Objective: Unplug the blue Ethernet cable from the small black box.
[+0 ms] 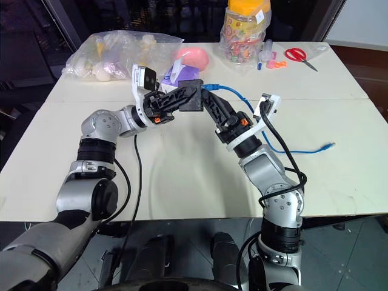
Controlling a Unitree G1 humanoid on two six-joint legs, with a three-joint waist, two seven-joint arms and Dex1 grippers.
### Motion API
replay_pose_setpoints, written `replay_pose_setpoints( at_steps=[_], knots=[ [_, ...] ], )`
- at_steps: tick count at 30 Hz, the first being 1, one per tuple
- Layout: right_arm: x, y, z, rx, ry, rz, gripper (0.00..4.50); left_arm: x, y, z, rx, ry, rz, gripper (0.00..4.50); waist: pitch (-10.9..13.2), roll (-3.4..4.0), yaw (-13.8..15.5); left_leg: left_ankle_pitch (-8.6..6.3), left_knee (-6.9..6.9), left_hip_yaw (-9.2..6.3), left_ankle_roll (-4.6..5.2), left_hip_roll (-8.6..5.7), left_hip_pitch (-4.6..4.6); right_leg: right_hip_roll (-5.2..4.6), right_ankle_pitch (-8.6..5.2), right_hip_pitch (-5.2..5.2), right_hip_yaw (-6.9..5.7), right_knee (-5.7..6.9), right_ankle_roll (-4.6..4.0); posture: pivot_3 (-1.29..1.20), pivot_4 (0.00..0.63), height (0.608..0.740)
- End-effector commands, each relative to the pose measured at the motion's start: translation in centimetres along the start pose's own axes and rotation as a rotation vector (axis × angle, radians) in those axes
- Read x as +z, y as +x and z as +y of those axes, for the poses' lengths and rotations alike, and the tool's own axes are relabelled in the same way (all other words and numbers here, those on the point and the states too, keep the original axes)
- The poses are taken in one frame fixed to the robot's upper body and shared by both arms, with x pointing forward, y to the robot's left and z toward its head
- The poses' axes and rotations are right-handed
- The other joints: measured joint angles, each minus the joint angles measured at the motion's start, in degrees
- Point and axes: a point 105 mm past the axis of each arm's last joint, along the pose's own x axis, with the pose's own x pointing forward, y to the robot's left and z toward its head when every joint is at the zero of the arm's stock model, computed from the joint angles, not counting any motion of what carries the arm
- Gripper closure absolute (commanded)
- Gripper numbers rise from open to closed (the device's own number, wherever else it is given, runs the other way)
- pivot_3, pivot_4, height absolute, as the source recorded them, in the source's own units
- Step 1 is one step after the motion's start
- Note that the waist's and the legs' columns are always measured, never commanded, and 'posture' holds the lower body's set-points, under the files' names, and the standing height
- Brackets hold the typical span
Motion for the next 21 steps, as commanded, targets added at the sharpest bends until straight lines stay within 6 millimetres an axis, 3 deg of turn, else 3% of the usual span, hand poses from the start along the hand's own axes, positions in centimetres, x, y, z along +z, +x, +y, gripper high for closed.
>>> replay_pose_setpoints(
  at_steps=[1, 10, 21],
  knots=[
    [0.59, 0.28, 1.37, 0.059, -0.019, -0.027, 1.2, 0.24, 0.7, -0.42, -0.024, 0.012, 0.002, 3.98, 0.0, 0.0, 0.0, 0.0, 0.0, 0.0, 0.0, 0.0, 0.0, 0.0, 0.0, 0.0, 0.0, 0.0, 0.0, 0.0, 0.15, 0.739],
    [0.07, -0.02, 2.25, 0.101, -0.031, -0.008, 1.2, 0.83, 0.58, -0.1, -0.01, 0.01, -0.028, 3.98, 0.0, 0.0, -0.02, 0.0, -0.01, 0.0, 0.0, 0.0, -0.01, 0.0, 0.0, -0.02, 0.0, -0.02, 0.0, 0.0, 0.15, 0.739],
    [0.54, 0.08, 1.56, 0.08, -0.037, -0.035, 1.2, 0.2, 0.45, -0.26, -0.02, -0.005, -0.011, 3.98, 0.0, 0.0, 0.0, 0.0, -0.03, 0.0, 0.0, 0.0, -0.07, 0.0, 0.0, -0.02, -0.01, -0.11, 0.0, 0.0, 0.15, 0.739]
  ],
)
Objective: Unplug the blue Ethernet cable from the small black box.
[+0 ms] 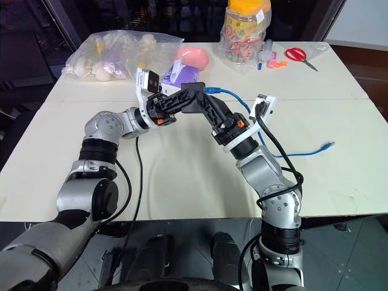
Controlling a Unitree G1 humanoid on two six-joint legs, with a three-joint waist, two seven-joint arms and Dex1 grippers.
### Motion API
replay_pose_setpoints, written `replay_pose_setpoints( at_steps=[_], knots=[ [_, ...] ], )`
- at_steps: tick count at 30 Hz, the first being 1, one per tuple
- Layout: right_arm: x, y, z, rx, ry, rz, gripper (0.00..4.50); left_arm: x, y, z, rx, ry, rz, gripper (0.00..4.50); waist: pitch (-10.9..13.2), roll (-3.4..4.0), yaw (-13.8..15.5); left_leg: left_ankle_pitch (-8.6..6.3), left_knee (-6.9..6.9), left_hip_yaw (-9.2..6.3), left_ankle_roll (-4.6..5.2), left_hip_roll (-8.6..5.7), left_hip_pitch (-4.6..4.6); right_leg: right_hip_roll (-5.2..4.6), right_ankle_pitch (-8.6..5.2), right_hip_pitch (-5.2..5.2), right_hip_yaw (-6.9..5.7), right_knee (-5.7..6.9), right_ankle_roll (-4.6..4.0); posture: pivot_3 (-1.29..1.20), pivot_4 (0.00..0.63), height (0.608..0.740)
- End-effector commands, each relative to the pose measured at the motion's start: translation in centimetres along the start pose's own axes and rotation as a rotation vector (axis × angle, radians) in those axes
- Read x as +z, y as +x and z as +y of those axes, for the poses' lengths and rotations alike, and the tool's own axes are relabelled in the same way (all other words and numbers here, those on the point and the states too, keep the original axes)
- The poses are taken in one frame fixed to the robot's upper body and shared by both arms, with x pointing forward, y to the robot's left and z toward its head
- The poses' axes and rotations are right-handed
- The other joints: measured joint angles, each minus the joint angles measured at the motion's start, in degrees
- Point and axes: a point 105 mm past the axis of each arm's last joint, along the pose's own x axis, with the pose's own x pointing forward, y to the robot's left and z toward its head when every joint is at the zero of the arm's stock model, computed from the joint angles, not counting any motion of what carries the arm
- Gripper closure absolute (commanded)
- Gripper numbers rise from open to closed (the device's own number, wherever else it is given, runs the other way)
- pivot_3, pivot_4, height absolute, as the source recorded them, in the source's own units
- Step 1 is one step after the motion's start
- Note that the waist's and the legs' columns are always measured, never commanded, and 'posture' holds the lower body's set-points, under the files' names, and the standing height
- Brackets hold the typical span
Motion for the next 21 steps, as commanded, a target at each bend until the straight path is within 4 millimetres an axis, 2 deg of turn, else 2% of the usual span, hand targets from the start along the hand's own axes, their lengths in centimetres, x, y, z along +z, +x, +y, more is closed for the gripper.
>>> replay_pose_setpoints(
  at_steps=[1, 7, 9, 15, 21],
  knots=[
    [0.9, 0.1, 1.0, 0.044, -0.02, -0.039, 1.2, 0.4, 0.5, -1.2, -0.055, 0.028, 0.004, 3.98, 0.0, 0.0, 0.0, 0.0, -0.01, 0.0, 0.0, 0.0, 0.0, 0.0, 0.0, 0.0, 0.0, 0.0, 0.0, 0.0, 0.15, 0.739],
    [1.3, 0.2, 0.9, 0.048, -0.016, -0.064, 1.2, 0.2, 0.5, -1.3, -0.057, 0.023, 0.007, 3.98, 0.0, 0.0, 0.0, 0.0, -0.03, 0.0, 0.0, 0.0, 0.0, 0.0, 0.0, -0.01, 0.0, -0.01, 0.0, 0.0, 0.15, 0.739],
    [1.4, 0.2, 0.9, 0.05, -0.015, -0.071, 1.71, 0.2, 0.5, -1.3, -0.058, 0.022, 0.007, 3.98, 0.0, 0.0, 0.0, 0.0, -0.03, 0.0, 0.0, 0.0, 0.0, 0.0, 0.0, -0.01, 0.0, -0.01, 0.0, 0.0, 0.15, 0.739],
    [1.0, 0.4, 0.8, 0.047, -0.012, -0.062, 4.44, 0.1, 0.5, -1.3, -0.056, 0.023, 0.006, 3.98, 0.0, 0.0, 0.0, 0.0, -0.03, 0.0, 0.0, 0.0, -0.02, -0.01, 0.0, -0.03, 0.0, -0.04, 0.0, 0.0, 0.15, 0.739],
    [0.2, 0.7, 0.6, 0.044, -0.017, -0.027, 4.44, 0.1, 0.7, -1.2, -0.055, 0.028, 0.007, 3.98, 0.0, 0.0, 0.0, 0.0, -0.04, 0.0, 0.0, 0.0, -0.03, 0.0, 0.0, -0.03, 0.0, -0.07, 0.0, 0.0, 0.15, 0.739]
  ],
)
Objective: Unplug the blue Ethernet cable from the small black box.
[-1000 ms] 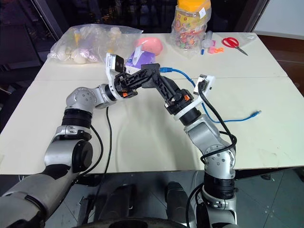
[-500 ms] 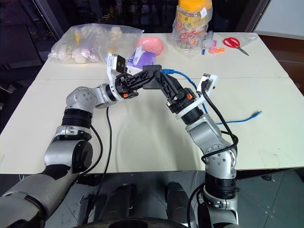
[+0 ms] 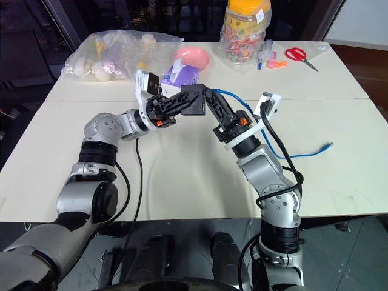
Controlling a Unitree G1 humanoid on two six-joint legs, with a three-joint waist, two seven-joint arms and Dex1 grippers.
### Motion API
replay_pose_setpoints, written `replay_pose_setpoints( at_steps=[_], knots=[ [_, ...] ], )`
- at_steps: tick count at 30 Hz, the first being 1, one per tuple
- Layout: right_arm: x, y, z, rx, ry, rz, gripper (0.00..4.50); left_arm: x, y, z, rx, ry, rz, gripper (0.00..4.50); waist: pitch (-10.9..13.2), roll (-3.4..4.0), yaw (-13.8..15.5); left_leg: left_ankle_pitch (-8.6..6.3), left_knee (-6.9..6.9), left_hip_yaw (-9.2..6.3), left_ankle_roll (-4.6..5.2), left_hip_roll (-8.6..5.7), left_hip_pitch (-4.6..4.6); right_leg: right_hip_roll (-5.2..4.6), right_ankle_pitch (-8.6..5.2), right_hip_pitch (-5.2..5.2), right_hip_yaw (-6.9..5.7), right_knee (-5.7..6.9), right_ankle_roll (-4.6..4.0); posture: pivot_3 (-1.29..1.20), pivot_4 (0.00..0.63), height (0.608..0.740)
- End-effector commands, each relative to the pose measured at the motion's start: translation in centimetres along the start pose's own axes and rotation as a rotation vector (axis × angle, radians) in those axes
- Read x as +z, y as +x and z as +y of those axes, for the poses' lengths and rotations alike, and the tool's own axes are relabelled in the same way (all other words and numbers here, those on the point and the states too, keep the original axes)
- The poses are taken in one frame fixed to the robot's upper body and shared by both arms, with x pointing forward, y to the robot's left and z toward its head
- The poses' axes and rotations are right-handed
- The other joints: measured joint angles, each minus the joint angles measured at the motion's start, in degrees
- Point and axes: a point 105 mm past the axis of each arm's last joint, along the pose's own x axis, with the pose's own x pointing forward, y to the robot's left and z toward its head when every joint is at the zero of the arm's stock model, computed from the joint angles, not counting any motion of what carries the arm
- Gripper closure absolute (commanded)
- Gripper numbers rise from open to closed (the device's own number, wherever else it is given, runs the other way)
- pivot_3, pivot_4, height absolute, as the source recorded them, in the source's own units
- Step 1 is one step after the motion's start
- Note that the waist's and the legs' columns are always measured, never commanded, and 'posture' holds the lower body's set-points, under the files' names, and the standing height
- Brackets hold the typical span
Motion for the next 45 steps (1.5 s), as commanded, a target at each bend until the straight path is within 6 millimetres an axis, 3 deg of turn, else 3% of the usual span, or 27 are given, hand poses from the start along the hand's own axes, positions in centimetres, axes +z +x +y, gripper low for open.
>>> replay_pose_setpoints(
  at_steps=[1, 5, 12, 15, 19, 21, 22, 24, 26, 27, 29, 34, 41, 45],
  knots=[
    [-0.1, 0.5, 0.3, 0.011, -0.021, 0.01, 4.44, 0.5, 0.8, -1.0, -0.046, 0.039, 0.006, 3.98, 0.0, 0.0, 0.0, 0.0, 0.0, 0.0, 0.0, 0.0, 0.0, 0.0, 0.0, 0.0, 0.0, -0.01, 0.0, 0.0, 0.15, 0.739],
    [0.5, 0.3, -0.6, -0.029, -0.047, -0.009, 4.44, 0.9, 0.4, -0.7, -0.013, 0.064, -0.006, 3.98, 0.0, 0.0, 0.0, 0.0, -0.01, 0.0, 0.0, 0.0, -0.01, 0.0, 0.0, 0.0, 0.0, -0.04, 0.0, 0.0, 0.15, 0.739],
    [6.1, -2.1, -4.3, -0.203, -0.149, -0.175, 4.44, 4.1, -2.6, -0.1, 0.125, 0.172, -0.095, 3.98, 0.0, 0.0, 0.04, 0.0, -0.01, 0.0, 0.0, 0.0, -0.14, 0.0, 0.0, -0.03, 0.0, -0.24, 0.0, 0.0, 0.15, 0.739],
    [7.0, -2.5, -4.9, -0.228, -0.178, -0.181, 4.44, 4.8, -3.2, 0.2, 0.166, 0.203, -0.112, 3.98, 0.0, 0.0, 0.06, 0.0, -0.04, 0.01, 0.0, 0.0, -0.27, -0.01, 0.01, -0.12, -0.01, -0.35, 0.02, 0.0, 0.15, 0.739],
    [7.3, -2.6, -6.7, -0.317, -0.198, -0.17, 4.44, 5.0, -2.5, 2.2, 0.317, 0.371, -0.094, 3.98, 0.0, 0.0, 0.34, 0.0, -0.08, -0.01, 0.0, 0.0, -0.33, -0.03, 0.02, -0.15, -0.05, -0.37, 0.03, 0.0, 0.15, 0.739],
    [7.1, -2.6, -8.8, -0.425, -0.201, -0.139, 4.44, 4.4, -1.9, 3.8, 0.427, 0.539, -0.032, 3.98, 0.0, 0.0, 0.35, 0.0, -0.05, 0.0, 0.0, -0.01, -0.36, -0.04, 0.02, -0.15, -0.04, -0.4, 0.03, 0.0, 0.15, 0.739],
    [6.6, -2.9, -11.5, -0.555, -0.191, -0.089, 4.44, 3.6, -1.3, 4.8, 0.48, 0.659, 0.009, 3.98, 0.0, 0.0, 0.37, 0.0, -0.04, 0.02, 0.0, -0.01, -0.37, -0.05, 0.02, -0.15, -0.03, -0.41, 0.03, 0.0, 0.15, 0.739],
    [5.7, -3.5, -14.9, -0.723, -0.168, -0.012, 4.44, 2.5, -0.1, 5.6, 0.513, 0.81, 0.04, 3.98, -0.01, 0.01, 0.52, 0.0, 0.0, 0.07, 0.0, -0.02, -0.33, -0.08, 0.04, -0.11, 0.02, -0.44, 0.01, 0.0, 0.15, 0.739],
    [5.3, -3.9, -16.7, -0.798, -0.156, 0.039, 4.44, 1.5, 0.5, 6.3, 0.536, 0.875, 0.033, 3.98, -0.01, 0.02, 1.14, 0.0, -0.01, 0.16, 0.0, -0.02, -0.35, -0.09, 0.06, -0.13, 0.09, -0.54, -0.05, 0.0, 0.15, 0.739],
    [5.2, -4.2, -17.5, -0.83, -0.157, 0.053, 3.64, 0.8, 0.6, 6.8, 0.545, 0.893, 0.039, 3.98, -0.01, 0.02, 1.36, 0.0, -0.02, 0.16, 0.0, -0.02, -0.36, -0.07, 0.06, -0.14, 0.09, -0.56, -0.04, 0.0, 0.15, 0.739],
    [5.2, -4.5, -18.5, -0.865, -0.153, 0.067, 2.86, -0.3, 0.6, 7.6, 0.56, 0.916, 0.06, 3.98, -0.01, 0.02, 1.5, 0.0, -0.09, 0.19, 0.0, -0.02, -0.44, -0.05, 0.08, -0.3, 0.12, -0.51, -0.02, 0.0, 0.15, 0.739],
    [4.7, -5.3, -19.2, -0.893, -0.144, 0.125, 0.16, -2.2, 0.7, 9.5, 0.599, 0.931, 0.087, 3.98, -0.02, 0.03, 1.54, -0.02, -0.11, 0.22, 0.05, -0.02, -0.49, -0.04, 0.06, -0.4, 0.12, -0.43, 0.01, 0.0, 0.15, 0.739],
    [2.4, -5.9, -14.7, -0.735, -0.219, 0.263, 0.07, -3.8, 0.5, 11.6, 0.69, 0.95, 0.121, 3.98, -0.03, 0.04, 1.76, -0.05, 0.0, 0.16, 0.1, -0.04, -0.51, -0.04, 0.07, -0.27, 0.06, -0.5, 0.06, 0.0, 0.15, 0.739],
    [2.2, -6.1, -13.4, -0.697, -0.242, 0.269, 0.07, -4.8, 0.1, 12.3, 0.697, 0.932, 0.157, 3.98, -0.03, 0.05, 1.44, -0.05, 0.01, 0.17, 0.1, -0.03, -0.47, -0.02, 0.07, -0.27, 0.08, -0.48, 0.07, 0.0, 0.15, 0.739]
  ],
)
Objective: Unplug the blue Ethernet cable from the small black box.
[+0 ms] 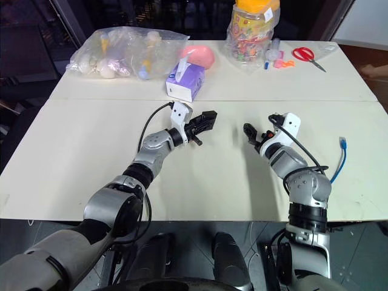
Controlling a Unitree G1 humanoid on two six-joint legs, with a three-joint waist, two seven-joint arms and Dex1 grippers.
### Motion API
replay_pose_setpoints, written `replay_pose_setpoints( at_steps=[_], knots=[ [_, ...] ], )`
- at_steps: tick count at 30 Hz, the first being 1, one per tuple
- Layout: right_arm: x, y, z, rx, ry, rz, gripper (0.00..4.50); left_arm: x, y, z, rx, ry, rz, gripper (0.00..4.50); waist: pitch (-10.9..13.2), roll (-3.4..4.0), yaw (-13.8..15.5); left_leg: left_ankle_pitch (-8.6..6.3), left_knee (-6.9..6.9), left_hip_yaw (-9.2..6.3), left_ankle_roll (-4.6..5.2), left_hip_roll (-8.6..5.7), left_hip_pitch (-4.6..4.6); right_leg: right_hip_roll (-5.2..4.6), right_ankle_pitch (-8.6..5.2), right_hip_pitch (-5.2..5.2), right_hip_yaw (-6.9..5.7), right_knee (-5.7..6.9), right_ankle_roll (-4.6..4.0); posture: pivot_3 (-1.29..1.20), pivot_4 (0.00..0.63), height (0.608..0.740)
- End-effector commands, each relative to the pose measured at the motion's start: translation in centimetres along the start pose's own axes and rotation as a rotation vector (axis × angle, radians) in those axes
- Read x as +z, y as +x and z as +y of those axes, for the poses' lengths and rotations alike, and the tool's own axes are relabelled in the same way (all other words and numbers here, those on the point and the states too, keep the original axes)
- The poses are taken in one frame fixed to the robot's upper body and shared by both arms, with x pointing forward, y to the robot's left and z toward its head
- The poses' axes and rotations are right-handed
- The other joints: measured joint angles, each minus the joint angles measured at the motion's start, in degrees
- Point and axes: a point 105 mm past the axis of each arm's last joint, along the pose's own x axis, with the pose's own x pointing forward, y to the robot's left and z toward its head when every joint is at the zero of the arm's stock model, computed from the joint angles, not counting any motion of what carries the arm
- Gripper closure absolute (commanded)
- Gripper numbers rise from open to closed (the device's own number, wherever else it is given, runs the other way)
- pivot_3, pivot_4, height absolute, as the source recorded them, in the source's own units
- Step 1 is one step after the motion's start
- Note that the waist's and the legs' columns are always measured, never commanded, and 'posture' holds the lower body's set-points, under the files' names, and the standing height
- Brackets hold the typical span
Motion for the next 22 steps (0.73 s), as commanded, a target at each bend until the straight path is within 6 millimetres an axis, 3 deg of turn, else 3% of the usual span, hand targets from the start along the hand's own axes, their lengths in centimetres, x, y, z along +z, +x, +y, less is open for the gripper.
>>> replay_pose_setpoints(
  at_steps=[1, 9, 14, 22],
  knots=[
    [1.6, -1.0, 1.7, 0.067, -0.029, -0.069, 0.02, 0.3, 0.3, -0.3, -0.018, 0.024, -0.006, 3.48, 0.0, 0.0, 0.04, 0.0, 0.0, 0.0, 0.0, 0.0, 0.0, 0.01, 0.0, 0.0, 0.0, 0.01, 0.0, 0.0, 0.15, 0.739],
    [1.5, -1.2, 0.3, 0.012, -0.056, -0.065, 0.0, 0.2, -0.1, 0.4, -0.016, -0.007, 0.012, 0.2, 0.0, 0.01, 0.15, 0.0, 0.06, -0.02, 0.0, 0.01, 0.03, 0.02, 0.0, 0.07, 0.0, 0.0, 0.0, 0.0, 0.15, 0.739],
    [1.3, -3.5, 0.5, 0.071, -0.225, -0.023, 0.0, 2.6, -3.4, 2.0, -0.136, 0.038, -0.004, 0.04, -0.01, 0.02, -0.08, 0.0, -0.01, -0.05, 0.0, 0.01, 0.02, 0.02, 0.0, 0.05, -0.02, 0.03, 0.0, 0.0, 0.15, 0.739],
    [0.9, -6.6, 0.2, 0.16, -0.401, 0.058, 0.0, 4.3, -8.7, 1.4, -0.181, 0.005, 0.065, 0.04, -0.04, 0.06, 0.09, 0.0, 0.08, -0.06, 0.0, 0.04, 0.08, 0.0, -0.01, 0.13, -0.01, 0.1, -0.01, 0.0, 0.15, 0.739]
  ],
)
